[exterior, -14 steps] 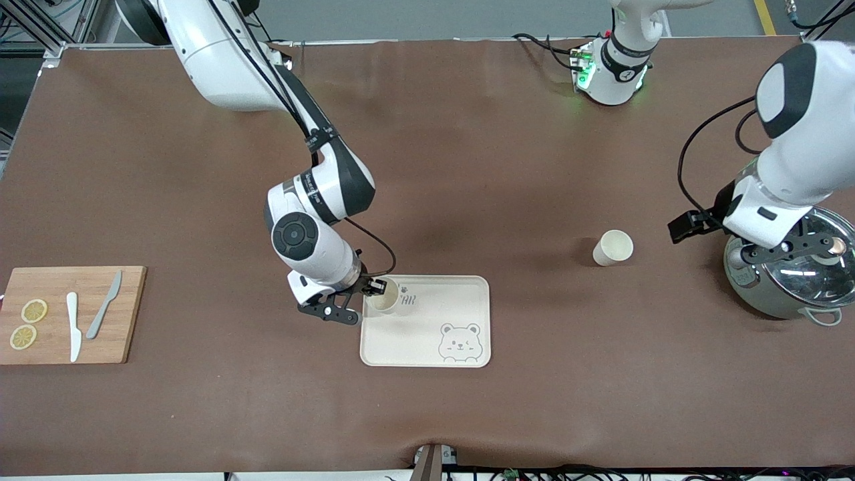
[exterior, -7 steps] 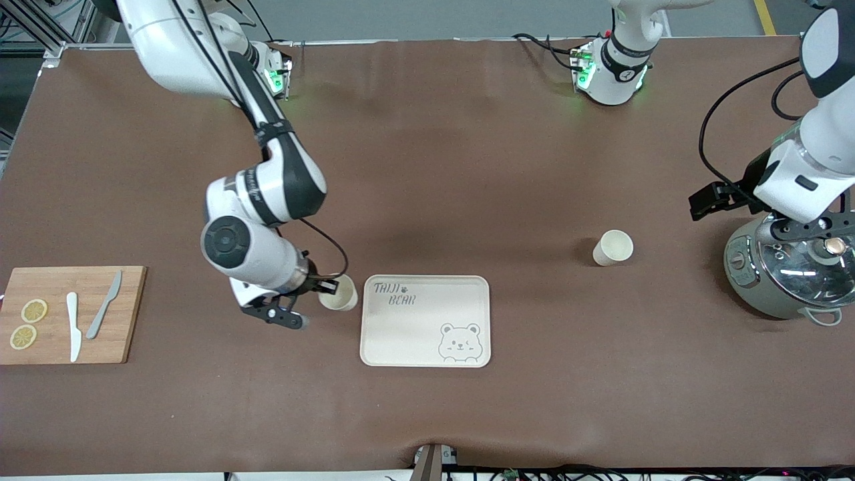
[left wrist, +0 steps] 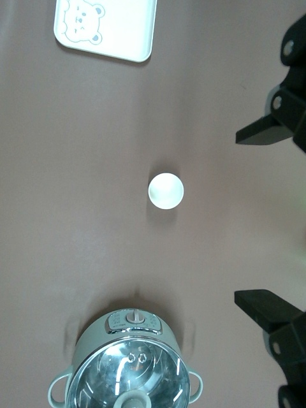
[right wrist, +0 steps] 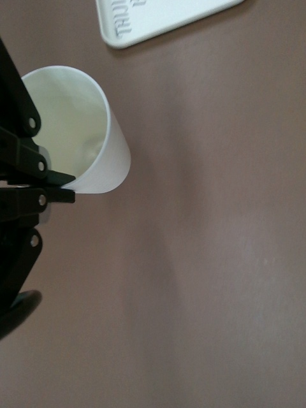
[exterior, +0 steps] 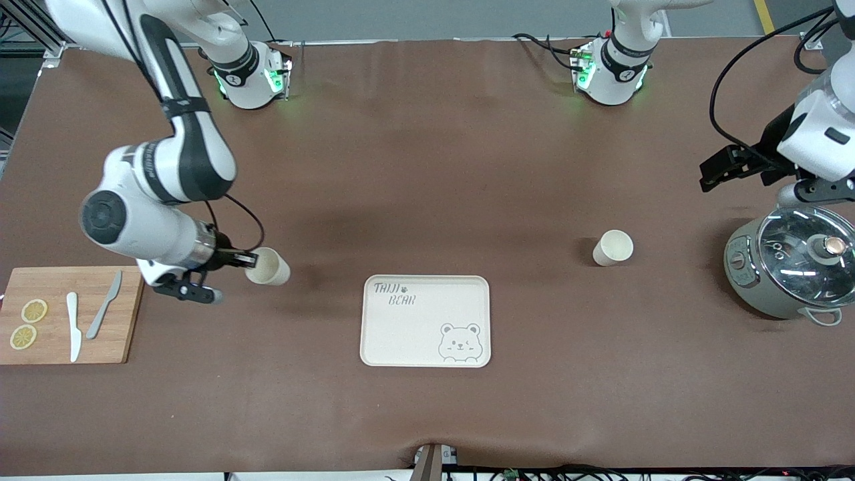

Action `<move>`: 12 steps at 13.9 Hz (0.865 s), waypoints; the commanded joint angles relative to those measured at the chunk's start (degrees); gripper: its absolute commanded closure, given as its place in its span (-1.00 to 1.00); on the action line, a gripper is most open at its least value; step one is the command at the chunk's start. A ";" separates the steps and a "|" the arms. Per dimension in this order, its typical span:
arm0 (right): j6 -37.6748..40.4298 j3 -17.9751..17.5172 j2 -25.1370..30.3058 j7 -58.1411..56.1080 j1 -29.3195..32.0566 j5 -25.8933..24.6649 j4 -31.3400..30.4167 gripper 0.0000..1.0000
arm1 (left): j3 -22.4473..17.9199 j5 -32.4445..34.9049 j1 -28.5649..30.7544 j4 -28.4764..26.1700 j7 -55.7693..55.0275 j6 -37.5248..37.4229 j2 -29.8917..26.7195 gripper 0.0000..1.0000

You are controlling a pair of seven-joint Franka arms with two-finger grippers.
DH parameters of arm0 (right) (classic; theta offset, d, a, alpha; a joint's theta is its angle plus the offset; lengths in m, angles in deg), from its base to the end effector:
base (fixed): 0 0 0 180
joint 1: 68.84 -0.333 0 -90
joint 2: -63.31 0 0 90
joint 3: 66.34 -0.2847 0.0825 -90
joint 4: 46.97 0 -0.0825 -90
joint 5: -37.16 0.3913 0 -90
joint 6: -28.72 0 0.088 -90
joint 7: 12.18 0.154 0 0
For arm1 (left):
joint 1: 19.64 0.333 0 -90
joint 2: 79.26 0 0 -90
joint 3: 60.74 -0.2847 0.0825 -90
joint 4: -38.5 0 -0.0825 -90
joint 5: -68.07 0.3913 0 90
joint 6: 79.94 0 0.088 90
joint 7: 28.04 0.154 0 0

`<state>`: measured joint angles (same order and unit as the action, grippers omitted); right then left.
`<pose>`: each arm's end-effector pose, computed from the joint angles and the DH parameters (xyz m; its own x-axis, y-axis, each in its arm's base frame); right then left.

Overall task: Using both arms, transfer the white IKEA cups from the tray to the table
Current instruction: 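Carry the cup off the tray toward the cutting board with the right gripper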

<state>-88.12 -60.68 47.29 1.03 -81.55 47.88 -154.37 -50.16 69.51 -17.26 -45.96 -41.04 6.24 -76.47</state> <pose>0.5938 0.0925 0.2759 0.9714 -0.1889 -0.1438 -0.2040 -0.9740 -0.0983 0.5631 -0.0749 0.5594 0.9963 0.0854 -0.0137 0.0851 -0.9962 -0.0198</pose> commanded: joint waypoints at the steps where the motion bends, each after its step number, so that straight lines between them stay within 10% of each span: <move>1: -1.20 -1.00 7.05 -2.13 2.51 -3.49 -8.77 1.00 | 0.32 -1.95 0.52 -3.16 1.14 0.39 -3.22 -1.00; 12: -15.17 4.19 11.10 -27.09 13.67 -8.61 -27.42 1.00 | 0.32 -2.84 0.61 -8.70 1.14 1.54 -8.24 -1.00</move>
<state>-101.54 -56.15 56.17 -24.33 -68.82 40.16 -178.45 -50.02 67.92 -17.25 -52.46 -41.04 6.58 -82.71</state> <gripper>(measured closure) 0.974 0.000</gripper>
